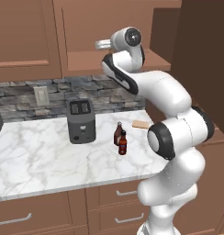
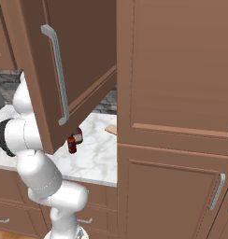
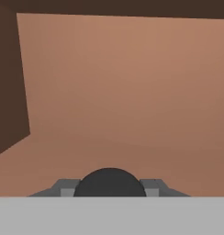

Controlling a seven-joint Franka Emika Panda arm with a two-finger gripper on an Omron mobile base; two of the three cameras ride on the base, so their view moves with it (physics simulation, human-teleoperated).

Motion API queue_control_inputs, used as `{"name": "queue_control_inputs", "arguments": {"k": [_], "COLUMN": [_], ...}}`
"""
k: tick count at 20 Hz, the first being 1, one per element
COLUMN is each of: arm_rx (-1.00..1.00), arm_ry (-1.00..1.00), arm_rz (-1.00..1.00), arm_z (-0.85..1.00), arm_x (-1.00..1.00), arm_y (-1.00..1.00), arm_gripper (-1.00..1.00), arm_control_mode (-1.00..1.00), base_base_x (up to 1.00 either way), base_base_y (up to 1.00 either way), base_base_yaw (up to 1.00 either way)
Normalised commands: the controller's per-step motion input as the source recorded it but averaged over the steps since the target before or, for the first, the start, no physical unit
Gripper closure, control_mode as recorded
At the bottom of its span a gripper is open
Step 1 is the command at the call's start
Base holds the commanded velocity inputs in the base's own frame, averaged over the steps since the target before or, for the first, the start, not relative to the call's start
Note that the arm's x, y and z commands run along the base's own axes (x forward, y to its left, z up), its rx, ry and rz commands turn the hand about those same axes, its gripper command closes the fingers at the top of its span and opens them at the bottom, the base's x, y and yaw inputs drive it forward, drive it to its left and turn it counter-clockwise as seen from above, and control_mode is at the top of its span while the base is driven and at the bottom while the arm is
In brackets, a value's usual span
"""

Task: There are various items on the counter. Only move the condiments/shakers into the cabinet.

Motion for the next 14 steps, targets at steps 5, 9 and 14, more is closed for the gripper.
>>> {"name": "queue_control_inputs", "arguments": {"k": [5, 9, 14], "arm_rx": [0.0, 0.0, 0.0], "arm_ry": [0.06, 0.08, 0.07], "arm_rz": [0.0, 0.0, 0.0], "arm_z": [-0.07, -0.31, -0.52], "arm_x": [0.67, 0.57, 0.24], "arm_y": [0.0, 0.0, 0.0], "arm_gripper": [1.0, 1.0, -1.0], "arm_control_mode": [-1.0, -1.0, -1.0], "base_base_x": [0.0, 0.0, 0.0], "base_base_y": [0.0, 0.0, 0.0], "base_base_yaw": [0.0, 0.0, 0.0]}}
